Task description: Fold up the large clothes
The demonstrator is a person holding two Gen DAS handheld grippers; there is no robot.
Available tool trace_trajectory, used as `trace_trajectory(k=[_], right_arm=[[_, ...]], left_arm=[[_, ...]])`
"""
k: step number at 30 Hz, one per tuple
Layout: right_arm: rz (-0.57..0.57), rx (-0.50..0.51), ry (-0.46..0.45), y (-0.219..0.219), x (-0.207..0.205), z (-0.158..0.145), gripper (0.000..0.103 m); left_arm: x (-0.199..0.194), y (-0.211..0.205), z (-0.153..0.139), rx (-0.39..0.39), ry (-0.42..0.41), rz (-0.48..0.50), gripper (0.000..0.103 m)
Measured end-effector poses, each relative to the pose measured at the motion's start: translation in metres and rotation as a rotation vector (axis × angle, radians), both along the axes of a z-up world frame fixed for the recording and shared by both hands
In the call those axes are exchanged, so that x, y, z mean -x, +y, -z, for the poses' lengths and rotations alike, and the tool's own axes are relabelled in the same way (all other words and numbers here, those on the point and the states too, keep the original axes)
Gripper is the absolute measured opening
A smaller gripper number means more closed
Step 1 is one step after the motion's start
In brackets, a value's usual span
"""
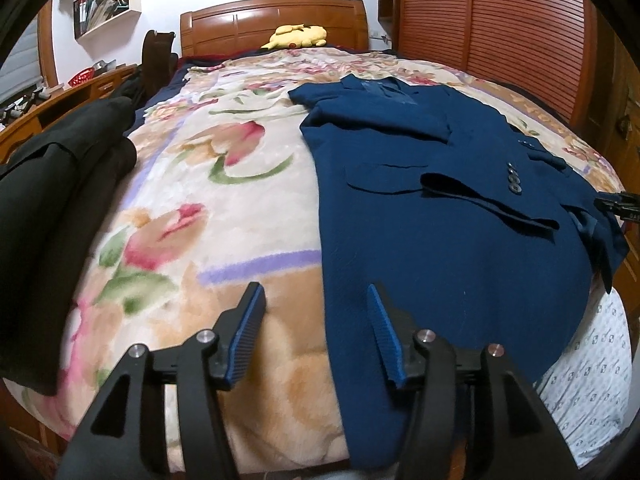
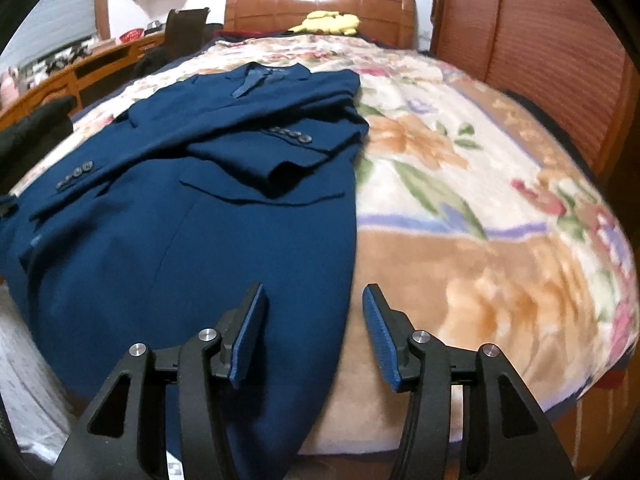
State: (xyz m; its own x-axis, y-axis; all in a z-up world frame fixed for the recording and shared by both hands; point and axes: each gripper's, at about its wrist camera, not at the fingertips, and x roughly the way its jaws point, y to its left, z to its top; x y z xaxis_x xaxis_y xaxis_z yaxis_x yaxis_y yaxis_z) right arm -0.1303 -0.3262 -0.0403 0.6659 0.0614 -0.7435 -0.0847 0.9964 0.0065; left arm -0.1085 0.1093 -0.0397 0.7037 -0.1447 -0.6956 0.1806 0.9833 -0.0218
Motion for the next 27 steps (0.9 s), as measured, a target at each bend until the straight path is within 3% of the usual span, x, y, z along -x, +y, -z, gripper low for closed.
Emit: trace_trajectory(k=[12,16,17,19,21,22,24,27], right_arm=[[-0.082,-0.036,0.03,0.01,0.003,0.002,0.055],[-0.123,-0.058,0.041,0.014,0.004,0.003,0.043],[-0.134,-0.057,0.041,0.016,0.004,0.003,0.041],[-0.155,-0.067,0.036,0.018,0.004,0.002,0.022],[-0.16,-0.061,0.019,0.022,0.004,0.0,0.012],[-0.154,-0.05,0.005,0.025,0.004,-0.002,0.008],[-0.148,-0.055,-0.024,0.028,0.005,-0.008,0.006],[-0.139,-0.068,-0.08,0.029,0.007,-0.022,0.004]], left_arm=[[0.008,-0.004,0.002,0.048,-0.018,-0.002,0.053],[0.012,-0.006,0.003,0.068,-0.011,0.013,0.052],[0.013,-0.007,0.003,0.071,-0.009,0.014,0.046],[0.014,-0.006,0.002,0.081,-0.003,0.018,0.037],[0.015,-0.007,-0.001,0.1,0.008,0.044,0.018],[0.016,-0.009,-0.003,0.104,0.01,0.051,0.015],[0.02,-0.012,-0.009,0.1,0.005,0.065,0.003],[0.027,-0.018,-0.026,0.084,-0.036,0.075,0.0]])
